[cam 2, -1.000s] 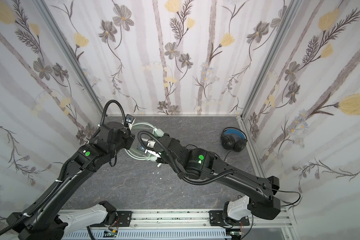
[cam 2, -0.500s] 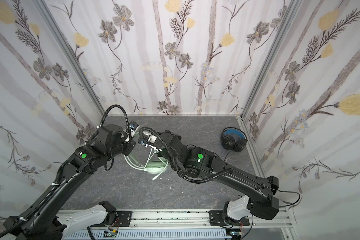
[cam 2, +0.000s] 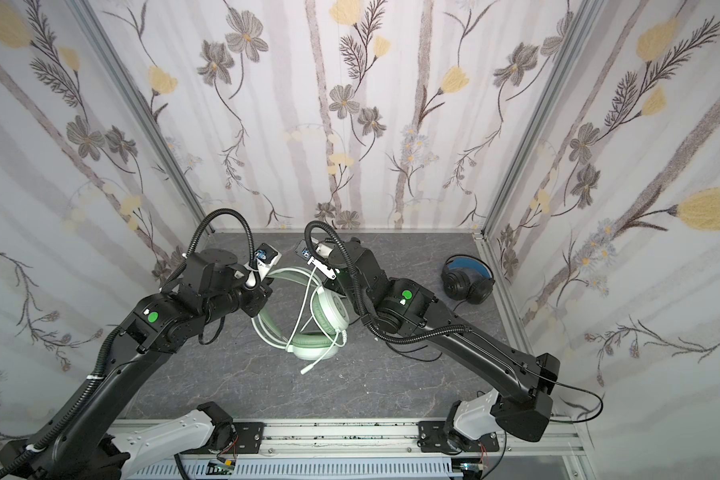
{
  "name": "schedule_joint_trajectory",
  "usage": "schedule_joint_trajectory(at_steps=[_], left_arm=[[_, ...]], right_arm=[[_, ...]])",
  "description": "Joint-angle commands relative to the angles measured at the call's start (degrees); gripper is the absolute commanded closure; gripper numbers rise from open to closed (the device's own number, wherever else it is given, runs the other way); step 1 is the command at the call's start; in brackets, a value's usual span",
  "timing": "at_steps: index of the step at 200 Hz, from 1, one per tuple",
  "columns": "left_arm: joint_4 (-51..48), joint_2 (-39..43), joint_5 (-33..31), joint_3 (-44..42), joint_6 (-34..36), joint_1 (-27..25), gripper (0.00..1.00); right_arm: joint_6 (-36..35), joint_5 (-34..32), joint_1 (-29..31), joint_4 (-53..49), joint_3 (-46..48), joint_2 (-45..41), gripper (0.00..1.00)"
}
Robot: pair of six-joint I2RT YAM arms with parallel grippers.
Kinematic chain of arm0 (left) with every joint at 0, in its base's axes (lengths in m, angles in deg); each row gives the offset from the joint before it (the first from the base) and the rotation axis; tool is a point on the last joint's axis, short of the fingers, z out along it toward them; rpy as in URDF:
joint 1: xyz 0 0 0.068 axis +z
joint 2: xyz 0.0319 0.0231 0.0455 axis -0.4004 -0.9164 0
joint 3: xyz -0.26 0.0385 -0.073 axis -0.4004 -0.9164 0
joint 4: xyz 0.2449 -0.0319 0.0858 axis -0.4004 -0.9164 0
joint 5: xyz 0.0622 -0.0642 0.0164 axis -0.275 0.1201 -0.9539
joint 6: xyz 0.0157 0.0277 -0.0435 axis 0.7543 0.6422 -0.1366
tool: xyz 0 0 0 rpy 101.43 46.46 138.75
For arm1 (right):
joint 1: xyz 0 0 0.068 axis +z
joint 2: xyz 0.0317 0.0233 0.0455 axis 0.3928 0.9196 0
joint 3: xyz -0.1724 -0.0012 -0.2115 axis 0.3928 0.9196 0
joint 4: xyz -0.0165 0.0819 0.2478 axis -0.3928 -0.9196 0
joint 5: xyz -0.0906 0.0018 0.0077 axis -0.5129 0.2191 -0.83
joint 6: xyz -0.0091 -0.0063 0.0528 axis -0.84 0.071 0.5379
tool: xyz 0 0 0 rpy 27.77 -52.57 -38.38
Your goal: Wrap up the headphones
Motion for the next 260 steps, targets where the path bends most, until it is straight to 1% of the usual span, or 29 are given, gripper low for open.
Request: schedule_joint_trajectory(at_steps=[1, 28, 52, 65, 76, 84, 95, 101, 103, 115, 125, 139, 169, 193, 238, 260], left_arm=[[1.7, 0.6, 3.2, 1.3, -2.9, -0.1, 1.00], [1.8, 0.6, 3.3, 2.4, -4.3, -0.1, 1.00], [2.0, 0.7, 3.2, 3.1, -5.0, -0.2, 1.00], [2.1, 0.5, 3.3, 3.3, -5.4, -0.2, 1.00], [2.1, 0.4, 3.6, 3.3, -6.0, -0.2, 1.00], [2.3, 0.4, 3.9, 3.3, -6.6, -0.2, 1.00], [2.7, 0.2, 3.8, 5.4, -7.8, -0.2, 1.00], [2.9, 0.0, 3.9, 5.7, -8.4, -0.2, 1.00], [3.0, 0.0, 3.9, 5.8, -8.6, -0.2, 1.00], [3.0, -0.5, 3.6, 7.0, -9.9, -0.2, 1.00], [2.8, -1.1, 3.8, 8.4, -11.0, -0.2, 1.00], [3.1, -1.8, 4.7, 10.4, -12.4, -0.2, 1.00], [2.6, -3.9, 5.4, 15.4, -14.1, -0.2, 1.00], [1.5, -6.1, 6.4, 19.4, -15.4, -0.2, 1.00], [1.8, -9.0, 8.8, 24.5, -18.4, -0.2, 1.00], [1.8, -9.6, 9.0, 25.9, -19.1, -0.2, 1.00]], right_arm=[[2.8, 4.5, -1.5, 5.8, 1.9, 0.2, 0.81], [6.6, 7.8, -4.0, 8.8, 5.4, -1.6, 0.81], [9.6, 12.2, -6.1, 11.8, 9.0, -3.8, 0.81], [11.1, 14.1, -6.9, 13.4, 11.1, -5.4, 0.79], [12.9, 16.0, -8.0, 14.6, 12.9, -7.0, 0.75], [14.5, 18.2, -9.2, 15.6, 14.5, -8.5, 0.70], [16.9, 21.5, -11.4, 17.4, 17.4, -10.9, 0.58], [18.2, 23.5, -11.6, 18.4, 19.1, -12.4, 0.52], [18.6, 24.1, -13.2, 18.8, 19.7, -12.9, 0.51], [20.8, 27.9, -15.9, 20.6, 23.2, -15.9, 0.43], [22.0, 31.1, -17.3, 21.8, 26.1, -18.4, 0.39], [23.0, 33.2, -18.3, 22.2, 29.6, -21.6, 0.35], [23.9, 38.1, -18.9, 22.3, 35.9, -26.9, 0.32], [24.5, 42.4, -18.9, 22.3, 37.7, -28.4, 0.32], [26.5, 48.5, -18.9, 26.1, 38.2, -25.7, 0.31], [27.8, 49.9, -18.9, 29.4, 37.7, -23.6, 0.31]])
